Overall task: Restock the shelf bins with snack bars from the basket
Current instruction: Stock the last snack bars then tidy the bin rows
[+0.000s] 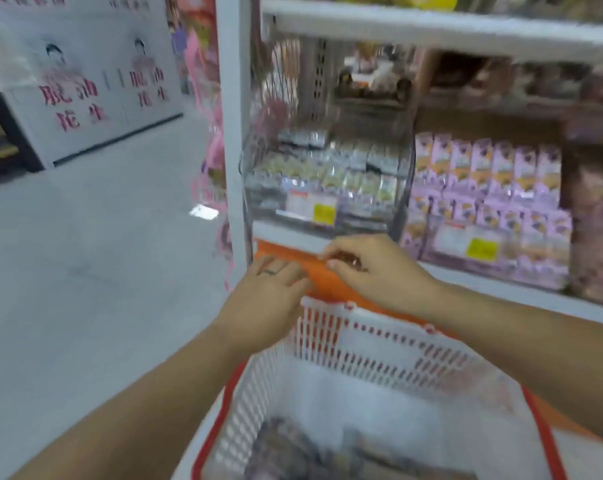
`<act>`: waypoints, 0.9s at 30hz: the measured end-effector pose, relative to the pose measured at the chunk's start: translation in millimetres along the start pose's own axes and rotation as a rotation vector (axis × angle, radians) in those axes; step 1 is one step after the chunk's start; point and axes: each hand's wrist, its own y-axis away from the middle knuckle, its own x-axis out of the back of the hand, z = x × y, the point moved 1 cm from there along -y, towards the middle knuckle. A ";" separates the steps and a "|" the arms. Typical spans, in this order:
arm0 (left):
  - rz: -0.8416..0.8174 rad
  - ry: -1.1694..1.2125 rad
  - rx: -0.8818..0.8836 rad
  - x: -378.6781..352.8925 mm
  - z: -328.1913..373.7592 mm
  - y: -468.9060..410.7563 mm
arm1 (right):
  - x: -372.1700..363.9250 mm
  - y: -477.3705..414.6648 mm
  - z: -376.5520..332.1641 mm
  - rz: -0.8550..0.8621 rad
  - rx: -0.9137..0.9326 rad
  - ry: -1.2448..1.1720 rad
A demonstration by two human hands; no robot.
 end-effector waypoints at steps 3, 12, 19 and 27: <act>-0.201 -0.004 -0.026 -23.0 9.2 45.0 | -44.6 41.8 36.4 -0.176 -0.104 -0.004; -0.376 0.175 0.270 -73.9 22.1 108.9 | -163.7 131.7 118.8 -0.807 -0.386 0.032; -0.345 0.228 0.322 -84.5 20.0 112.6 | -221.5 161.9 163.8 -0.877 -0.567 0.171; -0.372 0.222 0.336 -85.1 21.2 112.5 | -245.6 158.8 162.9 -0.845 -0.491 0.385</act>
